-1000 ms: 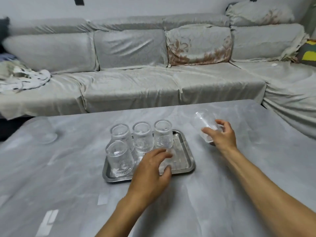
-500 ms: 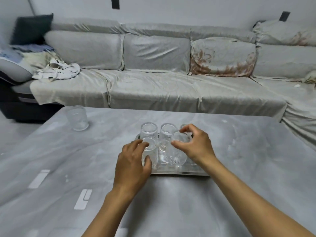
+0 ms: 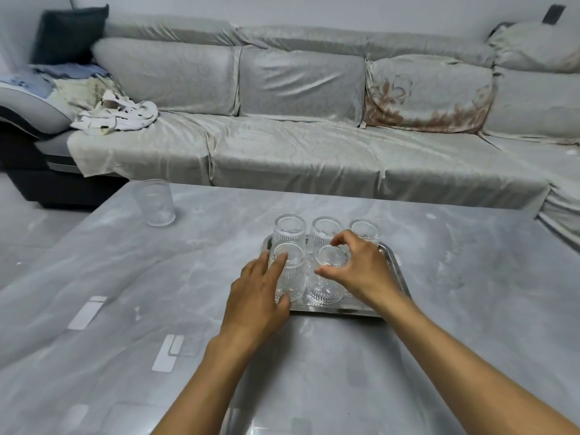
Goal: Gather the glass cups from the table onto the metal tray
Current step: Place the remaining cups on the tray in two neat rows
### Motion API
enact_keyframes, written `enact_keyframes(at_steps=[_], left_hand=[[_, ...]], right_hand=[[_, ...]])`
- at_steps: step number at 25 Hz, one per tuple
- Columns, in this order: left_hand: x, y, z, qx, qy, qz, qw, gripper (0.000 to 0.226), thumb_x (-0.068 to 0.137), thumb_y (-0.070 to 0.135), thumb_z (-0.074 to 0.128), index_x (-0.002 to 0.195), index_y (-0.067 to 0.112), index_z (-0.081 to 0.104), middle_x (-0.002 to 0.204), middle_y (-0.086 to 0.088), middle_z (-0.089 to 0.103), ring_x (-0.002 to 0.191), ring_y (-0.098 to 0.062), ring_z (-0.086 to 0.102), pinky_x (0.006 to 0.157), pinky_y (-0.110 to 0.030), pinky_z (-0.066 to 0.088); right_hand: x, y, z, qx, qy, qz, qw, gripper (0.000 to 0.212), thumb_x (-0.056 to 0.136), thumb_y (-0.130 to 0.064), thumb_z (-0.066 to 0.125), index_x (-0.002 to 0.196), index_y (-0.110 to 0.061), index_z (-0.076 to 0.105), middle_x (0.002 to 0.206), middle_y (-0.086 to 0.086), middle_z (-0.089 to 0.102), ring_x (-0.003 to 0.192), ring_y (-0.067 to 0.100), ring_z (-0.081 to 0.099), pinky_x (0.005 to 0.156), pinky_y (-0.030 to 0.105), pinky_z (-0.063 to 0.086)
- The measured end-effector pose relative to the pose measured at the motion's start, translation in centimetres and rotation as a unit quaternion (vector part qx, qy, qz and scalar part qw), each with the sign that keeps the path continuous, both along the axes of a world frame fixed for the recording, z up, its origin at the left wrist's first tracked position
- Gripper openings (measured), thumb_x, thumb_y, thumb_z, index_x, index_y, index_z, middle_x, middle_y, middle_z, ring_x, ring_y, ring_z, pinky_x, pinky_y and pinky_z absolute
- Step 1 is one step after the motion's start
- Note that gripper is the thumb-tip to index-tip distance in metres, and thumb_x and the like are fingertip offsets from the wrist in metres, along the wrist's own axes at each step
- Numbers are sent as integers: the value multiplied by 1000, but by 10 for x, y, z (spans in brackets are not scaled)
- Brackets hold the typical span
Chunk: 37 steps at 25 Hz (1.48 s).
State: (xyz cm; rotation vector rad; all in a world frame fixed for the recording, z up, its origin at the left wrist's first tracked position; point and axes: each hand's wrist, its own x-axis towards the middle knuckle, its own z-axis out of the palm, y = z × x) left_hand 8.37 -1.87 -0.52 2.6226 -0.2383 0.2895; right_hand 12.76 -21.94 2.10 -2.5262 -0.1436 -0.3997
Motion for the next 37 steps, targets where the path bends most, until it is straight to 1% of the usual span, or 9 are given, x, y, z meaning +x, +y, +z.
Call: enact_keyframes(at_steps=[5,10,15,19,24,28,32,34,37], left_hand=[[2,-3,0,-55,18,9,998,69,81,29,59,143,31,31,153,-3,33,133,-26,33,102,-43,38],[0,-3,6,-130,-38,15,991,67,80,20,64,141,26,37,149,-1,39,131,-25,39,101,-35,37],[-6,49,20,-253,-63,186,947,48,80,17,63,127,22,53,131,-1,58,116,-21,55,98,-37,46],[29,141,27,-144,-30,261,954,44,80,15,58,124,19,56,125,-6,60,109,-26,57,92,-41,50],[117,211,52,41,23,262,964,62,77,17,57,136,18,41,146,-7,40,127,-31,43,96,-43,43],[189,217,41,83,35,230,969,71,74,10,57,140,20,36,147,-7,40,130,-34,41,101,-44,40],[205,225,24,52,7,264,963,36,79,8,58,113,15,63,120,-11,65,109,-33,59,89,-40,50],[193,218,19,23,-30,267,963,10,79,10,64,89,12,67,99,-9,71,94,-31,63,77,-37,50],[153,193,31,-71,-72,252,962,11,78,20,71,77,12,63,82,0,68,83,-24,64,73,-37,50]], right_hand=[[-7,6,5,-25,37,4,999,53,65,-50,80,106,-24,59,116,-3,66,107,21,58,79,32,43],[-73,47,-8,54,-120,21,991,39,82,-32,63,119,-22,58,137,-1,53,125,19,45,105,25,32],[-96,114,-23,74,-82,132,985,38,82,-17,64,120,-18,63,137,1,57,125,20,50,104,28,38],[-86,152,-40,139,-36,175,974,38,84,-16,66,121,-22,64,133,-6,60,122,15,56,102,23,39],[-89,170,-81,-29,61,264,962,72,89,-68,20,150,-42,-8,159,-15,-10,148,9,-8,109,18,-21],[-83,176,-87,-96,62,203,973,69,87,-62,39,144,-22,45,146,7,49,136,24,44,109,34,16],[-79,179,-91,-113,61,211,969,68,83,-59,43,134,-18,58,137,8,59,127,26,54,102,38,26],[-79,178,-90,-79,73,213,971,70,85,-61,39,143,-23,46,145,-1,50,136,16,43,108,32,21],[-78,171,-81,13,133,219,967,72,85,-72,25,147,-49,-1,145,-40,-2,132,-22,-15,106,7,-12]])
